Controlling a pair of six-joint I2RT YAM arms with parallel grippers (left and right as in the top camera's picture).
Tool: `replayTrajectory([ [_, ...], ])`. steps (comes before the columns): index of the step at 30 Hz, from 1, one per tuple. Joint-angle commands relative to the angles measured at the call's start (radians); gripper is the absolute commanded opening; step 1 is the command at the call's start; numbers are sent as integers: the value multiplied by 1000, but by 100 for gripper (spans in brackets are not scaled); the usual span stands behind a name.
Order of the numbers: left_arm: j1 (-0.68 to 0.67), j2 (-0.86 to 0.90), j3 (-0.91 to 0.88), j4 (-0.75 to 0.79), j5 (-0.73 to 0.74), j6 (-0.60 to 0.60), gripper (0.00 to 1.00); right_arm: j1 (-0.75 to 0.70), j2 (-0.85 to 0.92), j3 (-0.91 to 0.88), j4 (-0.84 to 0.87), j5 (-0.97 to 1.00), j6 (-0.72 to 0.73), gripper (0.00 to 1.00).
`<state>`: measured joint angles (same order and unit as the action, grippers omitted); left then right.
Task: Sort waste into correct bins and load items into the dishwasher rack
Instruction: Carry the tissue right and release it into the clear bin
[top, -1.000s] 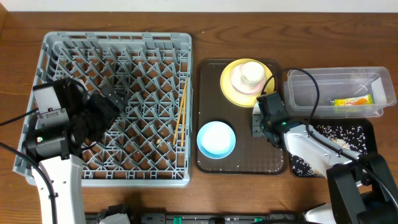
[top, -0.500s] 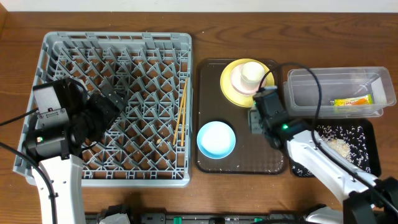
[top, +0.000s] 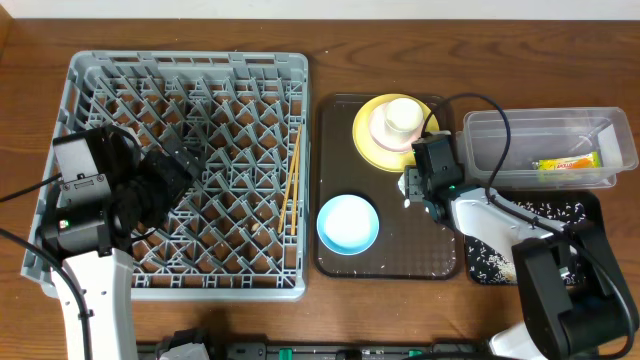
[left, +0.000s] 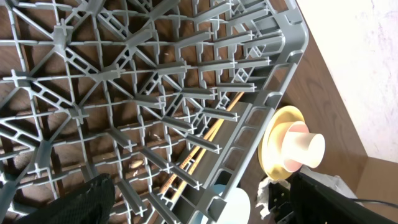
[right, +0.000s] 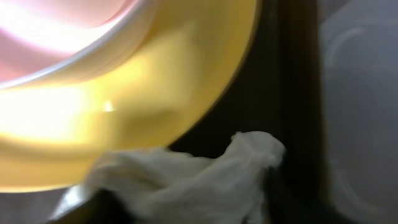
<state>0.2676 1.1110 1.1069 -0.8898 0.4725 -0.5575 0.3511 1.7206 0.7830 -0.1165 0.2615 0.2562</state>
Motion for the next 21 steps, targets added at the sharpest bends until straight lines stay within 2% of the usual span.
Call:
replayTrajectory([
  [1, 5, 1, 16, 0, 9, -2, 91, -2, 19, 0, -34, -63, -11, 42],
  [2, 5, 1, 16, 0, 9, -2, 91, 2, 12, 0, -44, -75, -11, 29],
  [4, 5, 1, 16, 0, 9, -2, 91, 11, -13, 0, -75, -100, -10, 13],
  [6, 5, 1, 16, 0, 9, -2, 91, 25, -59, 3, -114, -142, -10, 2],
  [12, 5, 1, 16, 0, 9, -2, 91, 99, -316, 10, -170, -365, -3, 1],
  [14, 5, 1, 16, 0, 9, -2, 91, 132, -423, 19, -161, -386, -3, 1],
  [17, 5, 1, 16, 0, 9, -2, 91, 154, -555, 24, -100, -254, -3, 1],
  [21, 5, 1, 16, 0, 9, -2, 91, 95, -632, 24, 9, 98, -3, 1],
])
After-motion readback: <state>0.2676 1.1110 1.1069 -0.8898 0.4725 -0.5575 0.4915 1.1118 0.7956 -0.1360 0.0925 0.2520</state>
